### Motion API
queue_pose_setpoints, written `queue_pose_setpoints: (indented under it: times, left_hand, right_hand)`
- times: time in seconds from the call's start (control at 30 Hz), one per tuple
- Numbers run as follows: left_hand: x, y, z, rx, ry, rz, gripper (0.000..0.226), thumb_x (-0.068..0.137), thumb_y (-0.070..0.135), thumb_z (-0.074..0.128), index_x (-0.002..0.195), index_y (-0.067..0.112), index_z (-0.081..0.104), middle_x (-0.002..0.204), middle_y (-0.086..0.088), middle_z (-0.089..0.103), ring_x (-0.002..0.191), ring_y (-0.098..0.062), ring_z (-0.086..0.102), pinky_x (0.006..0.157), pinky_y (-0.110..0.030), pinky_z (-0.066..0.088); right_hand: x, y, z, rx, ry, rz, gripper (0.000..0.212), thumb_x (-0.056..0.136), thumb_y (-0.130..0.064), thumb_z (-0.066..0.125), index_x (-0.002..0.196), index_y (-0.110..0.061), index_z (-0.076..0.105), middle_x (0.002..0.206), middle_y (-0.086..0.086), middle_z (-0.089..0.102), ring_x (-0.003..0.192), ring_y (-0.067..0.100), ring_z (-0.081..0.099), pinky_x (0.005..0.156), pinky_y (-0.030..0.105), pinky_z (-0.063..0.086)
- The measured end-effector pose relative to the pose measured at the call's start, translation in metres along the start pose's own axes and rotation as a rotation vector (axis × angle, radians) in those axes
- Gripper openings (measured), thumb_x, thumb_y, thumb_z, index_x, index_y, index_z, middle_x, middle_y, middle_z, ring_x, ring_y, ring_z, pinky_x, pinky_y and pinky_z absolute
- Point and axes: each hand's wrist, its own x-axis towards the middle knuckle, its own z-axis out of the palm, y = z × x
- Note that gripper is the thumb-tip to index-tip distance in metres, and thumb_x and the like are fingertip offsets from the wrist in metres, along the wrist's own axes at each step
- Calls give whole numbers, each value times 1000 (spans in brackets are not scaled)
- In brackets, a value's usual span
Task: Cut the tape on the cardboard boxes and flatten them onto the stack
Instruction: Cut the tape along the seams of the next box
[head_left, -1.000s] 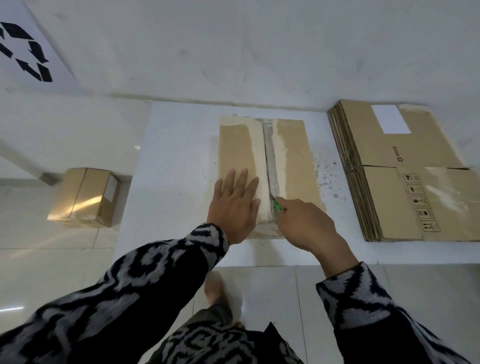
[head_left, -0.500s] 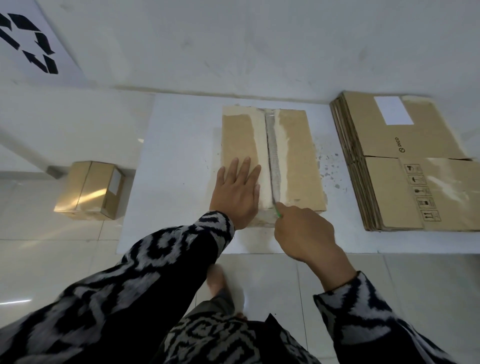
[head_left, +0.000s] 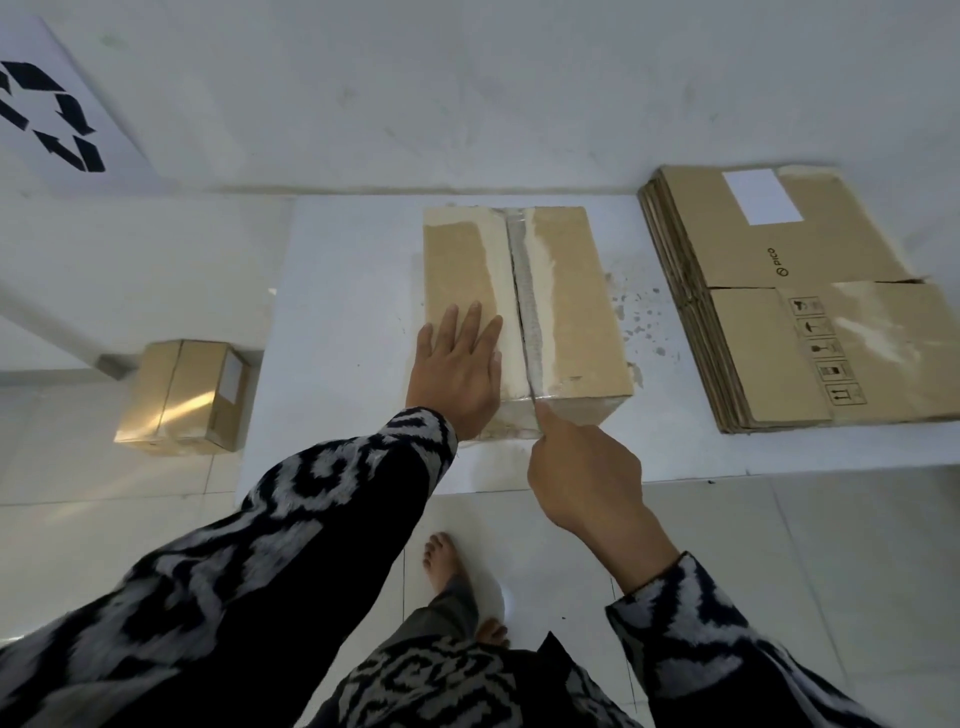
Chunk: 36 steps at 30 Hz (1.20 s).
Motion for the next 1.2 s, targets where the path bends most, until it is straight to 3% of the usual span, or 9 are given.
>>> queue_pose_setpoints:
  times: [0.13, 0.27, 0.4, 0.57, 0.63, 0.77, 0.87, 1.03, 1.2]
  left_hand:
    - [2, -2, -6, -46, -41, 25, 52, 105, 36, 16, 155, 23, 24, 165, -4, 13, 152, -30, 6, 119, -50, 7]
    - [-3, -23, -28, -483, -121, 77, 46, 106, 33, 36, 150, 21, 36, 162, -2, 23, 152, -23, 6, 121, -43, 2]
    - [-17, -52, -40, -320, -264, 143, 70, 91, 57, 57, 152, 33, 31, 162, 11, 18, 151, -12, 4, 122, -41, 15]
    - [-20, -50, -43, -174, -242, 156, 68, 90, 62, 55, 150, 38, 32, 161, 17, 20, 151, -10, 10, 116, -43, 27]
    - [-21, -43, -45, -160, -237, 178, 59, 92, 56, 55, 145, 35, 39, 158, 12, 29, 149, -14, 19, 113, -42, 32]
    - [-22, -37, -48, -97, -225, 259, 27, 96, 49, 50, 116, 31, 46, 123, -3, 53, 128, -27, 51, 81, -40, 49]
    - [-26, -35, -49, -60, -210, 307, 20, 101, 41, 46, 110, 24, 47, 112, -6, 56, 119, -32, 53, 68, -34, 41]
    - [-30, -30, -42, 36, -209, 308, 24, 105, 33, 37, 118, 16, 47, 134, -11, 53, 134, -38, 39, 81, -40, 41]
    - [-32, -31, -37, 4, -199, 253, 49, 95, 53, 17, 123, 19, 40, 118, -4, 56, 120, -40, 49, 81, -44, 48]
  right_hand:
    - [-18, 23, -3, 119, 39, -21, 53, 100, -24, 31, 150, -41, 32, 76, -11, 52, 70, 12, 50, 55, 28, 33]
    - [-46, 54, 8, 565, -13, -46, 47, 104, -29, 34, 144, -53, 37, 57, -8, 49, 49, 5, 42, 49, 23, 36]
    - [-55, 76, 26, 798, -25, 56, 43, 103, -39, 42, 145, -49, 39, 64, -3, 39, 53, 8, 38, 55, 28, 38]
    - [-53, 79, 33, 804, -62, 27, 43, 106, -24, 39, 144, -44, 41, 75, -1, 62, 60, 12, 64, 64, 30, 52]
    - [-48, 79, 35, 751, -64, 20, 44, 106, -24, 39, 145, -44, 42, 85, -3, 63, 60, 6, 63, 57, 20, 46]
    - [-42, 75, 38, 566, 35, -44, 39, 104, -37, 40, 140, -53, 45, 76, -9, 63, 53, 4, 53, 55, 23, 49]
    - [-30, 67, 39, 353, 133, -97, 37, 104, -42, 37, 137, -56, 44, 80, -11, 60, 67, 7, 56, 55, 26, 43]
    - [-14, 57, 39, 230, 182, -152, 37, 103, -40, 38, 136, -54, 48, 81, -11, 52, 73, 8, 53, 58, 27, 41]
    - [-5, 56, 40, 205, 208, -172, 38, 104, -40, 37, 138, -53, 47, 85, -11, 54, 75, 11, 55, 59, 27, 43]
